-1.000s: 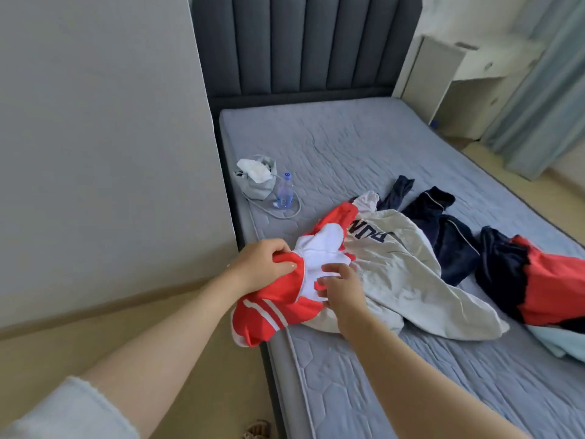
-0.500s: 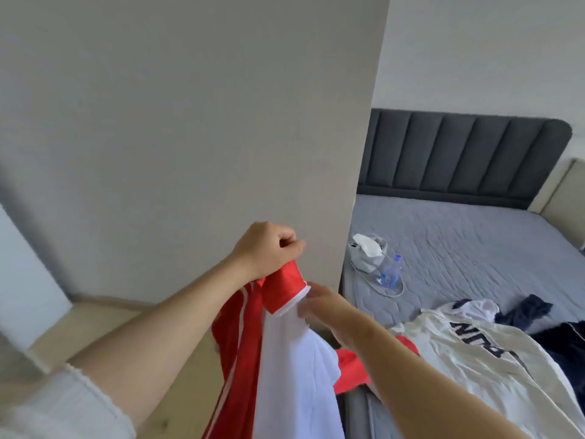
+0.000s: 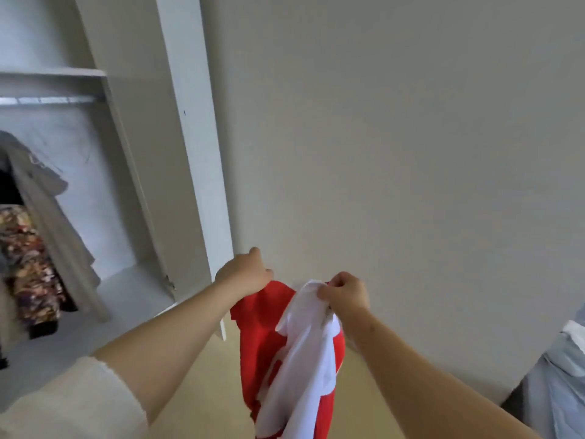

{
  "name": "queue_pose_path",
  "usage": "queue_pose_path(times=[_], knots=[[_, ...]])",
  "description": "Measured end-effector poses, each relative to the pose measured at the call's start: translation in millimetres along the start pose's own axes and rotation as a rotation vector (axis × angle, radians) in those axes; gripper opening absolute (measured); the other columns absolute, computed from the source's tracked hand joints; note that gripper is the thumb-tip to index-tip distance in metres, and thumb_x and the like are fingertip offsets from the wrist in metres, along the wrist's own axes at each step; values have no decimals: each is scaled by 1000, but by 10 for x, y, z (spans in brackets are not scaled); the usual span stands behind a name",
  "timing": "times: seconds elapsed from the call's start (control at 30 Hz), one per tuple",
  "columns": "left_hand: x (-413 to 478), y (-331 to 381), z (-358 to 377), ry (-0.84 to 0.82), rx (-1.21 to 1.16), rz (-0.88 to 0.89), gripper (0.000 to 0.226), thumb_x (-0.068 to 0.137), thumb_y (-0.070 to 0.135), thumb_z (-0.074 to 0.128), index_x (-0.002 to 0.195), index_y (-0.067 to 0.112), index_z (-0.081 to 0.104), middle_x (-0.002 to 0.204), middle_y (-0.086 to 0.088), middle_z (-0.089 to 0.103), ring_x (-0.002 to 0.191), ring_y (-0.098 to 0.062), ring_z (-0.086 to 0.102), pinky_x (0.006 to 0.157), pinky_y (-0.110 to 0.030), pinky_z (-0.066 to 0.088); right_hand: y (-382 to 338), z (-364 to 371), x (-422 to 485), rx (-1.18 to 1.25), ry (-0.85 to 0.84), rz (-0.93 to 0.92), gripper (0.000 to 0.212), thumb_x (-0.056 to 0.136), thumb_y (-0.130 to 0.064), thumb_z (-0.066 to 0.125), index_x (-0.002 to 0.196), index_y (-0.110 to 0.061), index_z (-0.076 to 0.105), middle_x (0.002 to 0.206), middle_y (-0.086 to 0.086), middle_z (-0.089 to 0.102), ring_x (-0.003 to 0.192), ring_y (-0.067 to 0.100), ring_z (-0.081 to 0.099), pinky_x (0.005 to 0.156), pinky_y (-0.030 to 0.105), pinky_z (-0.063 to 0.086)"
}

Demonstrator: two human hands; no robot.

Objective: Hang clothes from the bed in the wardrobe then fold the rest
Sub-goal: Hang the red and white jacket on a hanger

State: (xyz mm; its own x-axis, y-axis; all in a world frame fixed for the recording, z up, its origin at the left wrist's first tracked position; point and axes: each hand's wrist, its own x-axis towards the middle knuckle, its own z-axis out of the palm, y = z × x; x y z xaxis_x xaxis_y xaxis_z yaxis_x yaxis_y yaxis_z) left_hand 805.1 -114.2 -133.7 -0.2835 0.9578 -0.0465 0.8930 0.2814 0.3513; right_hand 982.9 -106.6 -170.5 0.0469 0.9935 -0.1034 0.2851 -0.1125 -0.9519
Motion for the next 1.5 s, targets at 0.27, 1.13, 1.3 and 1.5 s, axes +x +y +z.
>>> queue_pose_path(times=[0.27, 1.13, 1.3, 1.5], knots=[[299, -1171, -146, -186, -497, -387, 46, 81, 45, 53, 106, 7, 61, 104, -14, 64, 87, -29, 62, 73, -27, 47, -690, 1305, 94, 357, -134, -147, 33, 71, 14, 48, 57, -14, 37, 44, -5, 35, 43, 20, 41, 38, 20, 33], [1612, -2629, -1585, 465, -988, -462, 10, 80, 9, 62, 80, 17, 57, 69, -2, 56, 59, -14, 53, 50, -19, 42, -1615, 3830, 1201, 68, -801, -320, 28, 78, 10, 42, 74, -17, 42, 76, -1, 45, 68, 11, 43, 58, 16, 39], [1789, -2713, -2069, 619, -762, -240, 23, 74, -2, 59, 69, 19, 51, 62, 3, 51, 58, -12, 45, 55, -23, 36, -1939, 4290, 1525, 7, -621, -456, 46, 84, 0, 46, 122, -26, 42, 129, 0, 46, 121, 27, 43, 106, 42, 33], [1826, -3033, -2297, 530, -237, 39, 27, 69, 7, 52, 71, 32, 43, 71, -18, 58, 63, -27, 55, 63, -39, 46, -2155, 4796, 1740, -353, -456, -800, 67, 84, -16, 51, 142, -39, 27, 152, -5, 22, 132, 29, 27, 110, 45, 19]])
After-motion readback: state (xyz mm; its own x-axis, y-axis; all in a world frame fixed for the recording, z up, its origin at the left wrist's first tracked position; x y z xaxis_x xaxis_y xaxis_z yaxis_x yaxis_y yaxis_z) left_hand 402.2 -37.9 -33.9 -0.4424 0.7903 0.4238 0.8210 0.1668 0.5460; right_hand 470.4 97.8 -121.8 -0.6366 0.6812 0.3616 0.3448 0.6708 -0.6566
